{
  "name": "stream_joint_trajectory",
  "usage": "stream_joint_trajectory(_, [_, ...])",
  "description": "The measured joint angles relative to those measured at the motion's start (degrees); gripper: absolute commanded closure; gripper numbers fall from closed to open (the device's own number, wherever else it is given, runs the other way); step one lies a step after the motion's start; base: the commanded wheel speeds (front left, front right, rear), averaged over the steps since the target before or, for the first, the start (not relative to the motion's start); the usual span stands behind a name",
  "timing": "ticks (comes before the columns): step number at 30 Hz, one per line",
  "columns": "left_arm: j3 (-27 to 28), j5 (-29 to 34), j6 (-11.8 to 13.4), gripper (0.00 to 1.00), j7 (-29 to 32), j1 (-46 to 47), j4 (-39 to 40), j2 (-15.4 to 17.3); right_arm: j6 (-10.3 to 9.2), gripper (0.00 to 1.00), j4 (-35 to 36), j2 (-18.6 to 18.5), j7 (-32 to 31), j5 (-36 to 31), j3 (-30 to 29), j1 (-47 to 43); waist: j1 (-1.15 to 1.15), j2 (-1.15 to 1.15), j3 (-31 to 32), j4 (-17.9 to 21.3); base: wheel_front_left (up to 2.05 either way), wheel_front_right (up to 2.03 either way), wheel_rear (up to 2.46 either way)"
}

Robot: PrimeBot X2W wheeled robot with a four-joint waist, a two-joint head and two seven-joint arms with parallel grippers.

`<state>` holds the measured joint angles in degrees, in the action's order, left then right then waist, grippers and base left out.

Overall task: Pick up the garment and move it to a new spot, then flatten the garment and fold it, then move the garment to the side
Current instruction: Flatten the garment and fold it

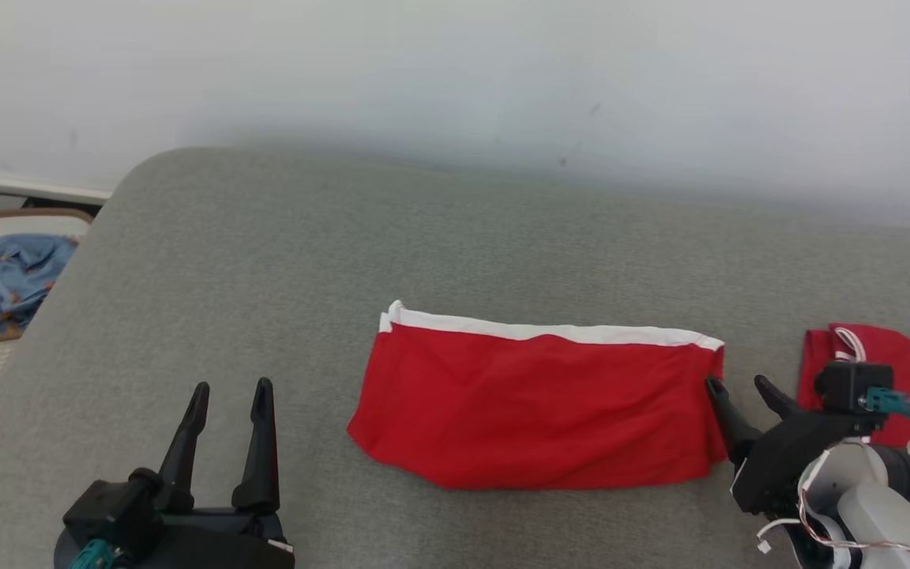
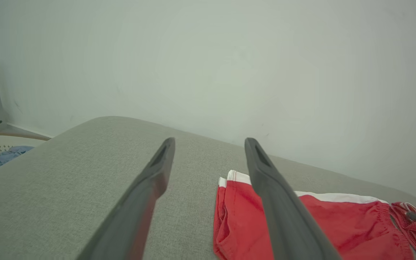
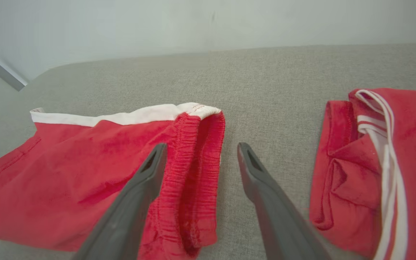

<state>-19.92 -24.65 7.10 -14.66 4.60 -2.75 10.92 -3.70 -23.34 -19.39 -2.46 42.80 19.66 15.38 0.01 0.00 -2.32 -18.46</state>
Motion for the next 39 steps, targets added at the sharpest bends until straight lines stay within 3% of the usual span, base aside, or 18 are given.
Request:
stream_joint_trajectory(14, [0.00,0.02,0.00,0.00,0.00,0.27,-0.75,-0.12,0.45,0.00,-9.77,1.54,-5.59,-1.31,3.91,4.87,0.00,0.00,-1.09,-3.19,0.00,0.00,0.00])
stream_joint_trajectory(29, [2.15,0.02,-0.01,0.00,0.00,-0.86,0.21,-0.47,0.19,0.00,-13.80,2.18,-8.09,-2.98,5.26,8.70,-0.01,0.00,-3.91,-0.84,0.00,0.00,0.00])
stream_joint_trajectory(38, [0.45,0.02,-0.14,0.00,0.00,0.81,-1.32,-2.14,1.46,0.00,-15.12,1.57,-9.73,-1.45,4.46,9.79,-0.01,0.00,-4.77,-2.92,0.00,0.00,0.00])
stream_joint_trajectory(39, [0.23,0.02,-0.48,0.00,0.00,1.33,-2.03,-2.53,2.24,0.51,-15.39,1.25,-10.01,-1.09,4.42,9.85,-0.01,0.00,-4.87,-3.69,0.00,0.00,0.00])
